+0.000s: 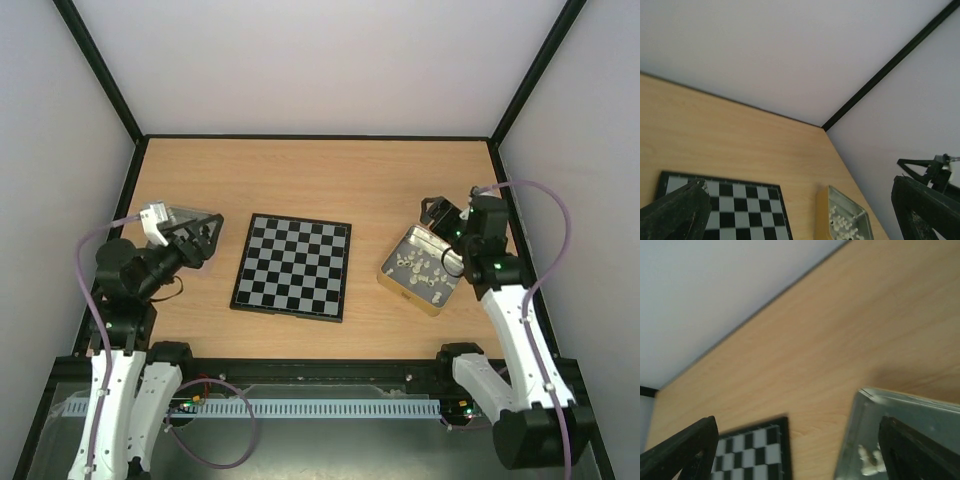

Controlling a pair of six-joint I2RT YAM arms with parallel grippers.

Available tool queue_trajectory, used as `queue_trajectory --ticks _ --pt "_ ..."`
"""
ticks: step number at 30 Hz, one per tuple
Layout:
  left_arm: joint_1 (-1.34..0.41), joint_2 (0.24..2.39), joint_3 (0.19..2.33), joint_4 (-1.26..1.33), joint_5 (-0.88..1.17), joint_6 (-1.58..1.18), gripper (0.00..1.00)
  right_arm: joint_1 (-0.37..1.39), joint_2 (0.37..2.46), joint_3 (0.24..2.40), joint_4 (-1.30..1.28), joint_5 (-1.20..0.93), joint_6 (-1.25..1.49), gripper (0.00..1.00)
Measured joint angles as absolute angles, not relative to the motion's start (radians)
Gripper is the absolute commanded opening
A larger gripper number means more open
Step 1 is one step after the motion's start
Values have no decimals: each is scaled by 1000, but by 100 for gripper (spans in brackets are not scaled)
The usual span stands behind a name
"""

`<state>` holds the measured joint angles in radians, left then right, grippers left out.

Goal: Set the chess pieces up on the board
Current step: Adjust the chessboard at the center of the board.

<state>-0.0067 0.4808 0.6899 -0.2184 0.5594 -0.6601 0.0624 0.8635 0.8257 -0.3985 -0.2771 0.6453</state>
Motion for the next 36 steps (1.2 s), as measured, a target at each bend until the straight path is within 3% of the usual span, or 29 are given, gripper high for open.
queue_trajectory --ticks 4,10,17,21,29,36 --pt "-6 499 634 -253 561 -706 91 62 962 800 -400 -247 644 68" --pt "-69 587 570 -359 487 -748 86 70 1050 735 -408 -156 663 66" --pt "-346 703 500 -479 274 -860 86 106 1137 724 -414 -52 670 54" --pt "-483 774 468 -514 181 -944 86 137 1184 714 -414 -25 673 54" --pt "-508 922 414 -490 147 -1014 85 184 1244 674 -414 -9 673 48" --pt "-508 1003 410 -448 137 -1071 70 199 1267 655 -414 -3 664 42"
